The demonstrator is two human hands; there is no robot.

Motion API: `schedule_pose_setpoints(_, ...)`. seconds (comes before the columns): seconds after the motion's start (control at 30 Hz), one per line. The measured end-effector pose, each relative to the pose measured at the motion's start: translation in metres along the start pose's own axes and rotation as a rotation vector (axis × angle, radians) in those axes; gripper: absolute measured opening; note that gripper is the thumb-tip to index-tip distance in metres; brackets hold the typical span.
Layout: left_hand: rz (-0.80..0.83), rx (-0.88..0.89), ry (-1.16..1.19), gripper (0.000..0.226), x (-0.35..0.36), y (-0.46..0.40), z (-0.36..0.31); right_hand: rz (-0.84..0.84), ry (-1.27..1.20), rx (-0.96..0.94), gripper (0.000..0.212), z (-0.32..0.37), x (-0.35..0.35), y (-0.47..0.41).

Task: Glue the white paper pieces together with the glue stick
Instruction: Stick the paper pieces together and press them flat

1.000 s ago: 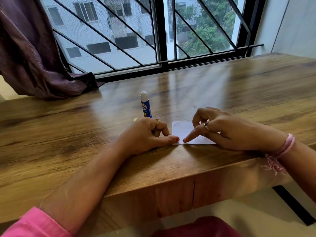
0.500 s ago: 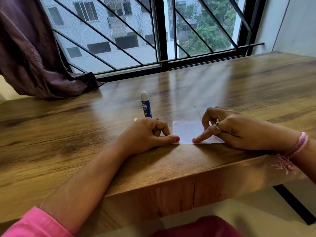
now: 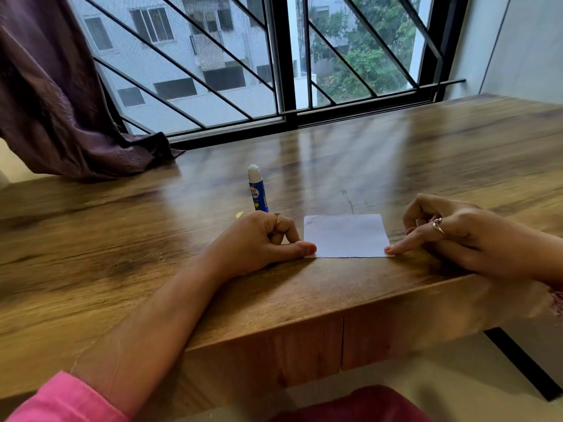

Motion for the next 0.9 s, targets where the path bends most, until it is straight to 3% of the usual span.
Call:
schedule_pose_setpoints(0.23, -0.019, 0.052, -0.040, 0.024, 0.000, 0.001, 0.000, -0.029, -0.064, 0.079, 0.032, -0.009, 0.002, 0.005)
schedule_pose_setpoints(0.37, -0.021, 0.049, -0.053, 0.026, 0.000, 0.001, 0.000, -0.103, -0.193, 0.229, 0.029, -0.022, -0.001, 0.000)
schedule_pose_setpoints(0.47, -0.012, 0.064, -0.105, 0.035, -0.001, 0.001, -0.003, -0.060, -0.082, 0.332, 0.045, -0.036, 0.001, -0.008)
schedule_pose_setpoints(0.57, -0.009, 0.080, -0.137, 0.040, -0.001, 0.002, -0.007, -0.014, 0.008, 0.364, 0.043, -0.038, 0.010, -0.018)
schedule_pose_setpoints(0.67, -0.007, 0.068, -0.153, 0.039, -0.001, 0.002, -0.008, -0.071, 0.083, 0.352, 0.038, -0.037, 0.012, -0.020)
schedule_pose_setpoints(0.9, -0.029, 0.061, -0.284, 0.027, -0.003, 0.000, -0.007, -0.064, 0.037, 0.367, 0.041, -0.024, 0.010, -0.008)
Point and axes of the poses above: each hand's wrist, its own y-axis away from the middle knuckle, its own x-axis out of the palm, z = x × y, the point moved 6 cm from there along -y, towards the middle knuckle, and after that the axes turned 3 degrees about -x, right-handed, at the moved point
